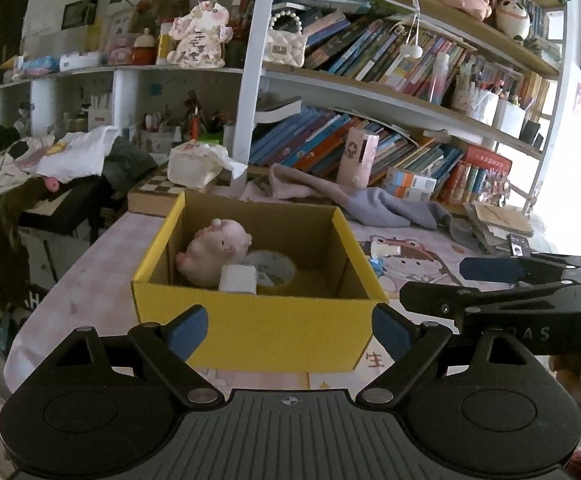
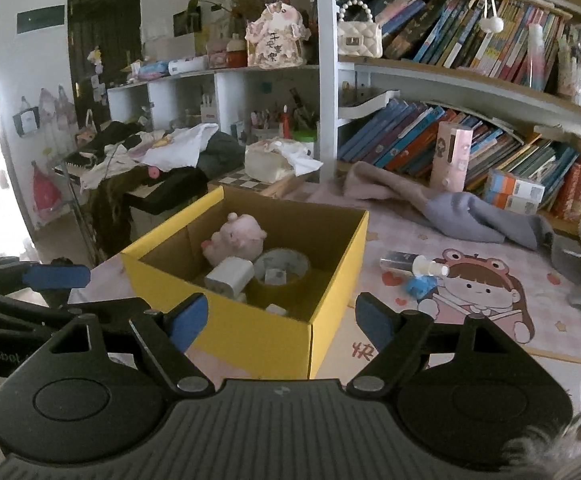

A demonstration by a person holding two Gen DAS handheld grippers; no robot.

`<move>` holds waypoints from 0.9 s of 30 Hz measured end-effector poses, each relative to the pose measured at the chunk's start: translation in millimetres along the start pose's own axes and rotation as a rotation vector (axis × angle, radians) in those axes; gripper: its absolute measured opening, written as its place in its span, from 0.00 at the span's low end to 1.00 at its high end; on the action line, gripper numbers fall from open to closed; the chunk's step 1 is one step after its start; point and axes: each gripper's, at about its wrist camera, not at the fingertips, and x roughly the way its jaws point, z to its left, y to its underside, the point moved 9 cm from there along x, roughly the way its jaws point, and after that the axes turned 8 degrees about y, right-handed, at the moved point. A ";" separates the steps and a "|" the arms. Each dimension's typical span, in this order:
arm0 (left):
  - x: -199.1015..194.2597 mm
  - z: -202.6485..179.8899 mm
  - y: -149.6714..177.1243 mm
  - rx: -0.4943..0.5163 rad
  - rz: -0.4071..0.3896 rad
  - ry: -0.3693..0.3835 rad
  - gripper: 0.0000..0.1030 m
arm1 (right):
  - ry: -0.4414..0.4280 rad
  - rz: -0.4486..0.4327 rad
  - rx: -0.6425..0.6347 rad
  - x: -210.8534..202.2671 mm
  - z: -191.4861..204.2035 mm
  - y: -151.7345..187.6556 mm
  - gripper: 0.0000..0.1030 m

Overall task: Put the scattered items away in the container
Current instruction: 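Withdraw both tools from the yellow box toward the spray bottle and blue cloth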

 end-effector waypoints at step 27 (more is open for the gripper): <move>-2.9 -43.0 41.0 0.077 0.089 0.132 0.91 | 0.167 0.079 0.064 -46.7 -24.5 59.7 0.78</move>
